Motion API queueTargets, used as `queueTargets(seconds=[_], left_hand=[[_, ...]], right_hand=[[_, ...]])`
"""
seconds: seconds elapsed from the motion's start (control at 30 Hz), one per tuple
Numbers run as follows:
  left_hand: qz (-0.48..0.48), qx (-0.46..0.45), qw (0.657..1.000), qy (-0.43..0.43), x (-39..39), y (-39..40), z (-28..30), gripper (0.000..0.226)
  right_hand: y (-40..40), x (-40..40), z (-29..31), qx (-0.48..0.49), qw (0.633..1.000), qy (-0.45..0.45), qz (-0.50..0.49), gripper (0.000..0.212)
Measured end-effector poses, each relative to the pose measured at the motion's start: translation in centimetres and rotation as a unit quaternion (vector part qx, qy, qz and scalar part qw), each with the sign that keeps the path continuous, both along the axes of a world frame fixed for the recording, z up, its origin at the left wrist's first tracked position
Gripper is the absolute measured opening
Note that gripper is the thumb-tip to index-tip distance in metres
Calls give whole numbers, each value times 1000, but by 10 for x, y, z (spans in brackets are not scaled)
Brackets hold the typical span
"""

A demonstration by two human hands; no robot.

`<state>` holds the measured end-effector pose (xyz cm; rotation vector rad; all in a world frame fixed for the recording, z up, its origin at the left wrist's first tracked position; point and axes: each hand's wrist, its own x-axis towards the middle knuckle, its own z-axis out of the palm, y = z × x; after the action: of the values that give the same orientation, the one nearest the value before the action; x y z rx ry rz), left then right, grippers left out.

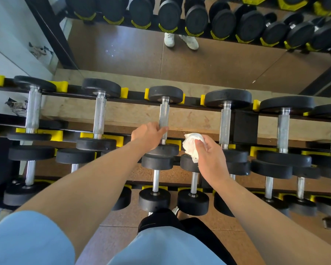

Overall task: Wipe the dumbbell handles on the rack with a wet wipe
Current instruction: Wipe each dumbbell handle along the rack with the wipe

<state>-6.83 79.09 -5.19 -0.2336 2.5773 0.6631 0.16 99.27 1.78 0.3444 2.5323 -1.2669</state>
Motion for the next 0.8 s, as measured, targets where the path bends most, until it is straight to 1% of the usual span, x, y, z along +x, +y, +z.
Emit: queueTargets(seconds=[0.13, 0.23, 0.3, 0.4, 0.5, 0.67, 0.8], left_hand=[[-12, 62, 998, 3, -3, 1, -1, 41], [25, 129, 991, -1, -3, 1, 0, 35], [62, 153, 986, 4, -1, -2, 0, 35], [103, 158, 982, 12, 7, -12, -4, 37], [116, 148, 982, 13, 13, -20, -8, 34], [99, 137, 985, 21, 13, -25, -11, 29], [101, 165, 980, 45, 16, -27, -6, 22]], right_hand=[[3, 2, -2, 8, 1000, -1, 4, 36], [3, 2, 0, 5, 1000, 3, 5, 35], [4, 2, 0, 2, 1000, 4, 4, 35], [7, 0, -1, -1, 1000, 5, 7, 36], [9, -3, -1, 0, 1000, 8, 7, 36], [7, -5, 0, -3, 1000, 5, 8, 36], [7, -5, 2, -10, 1000, 3, 2, 36]])
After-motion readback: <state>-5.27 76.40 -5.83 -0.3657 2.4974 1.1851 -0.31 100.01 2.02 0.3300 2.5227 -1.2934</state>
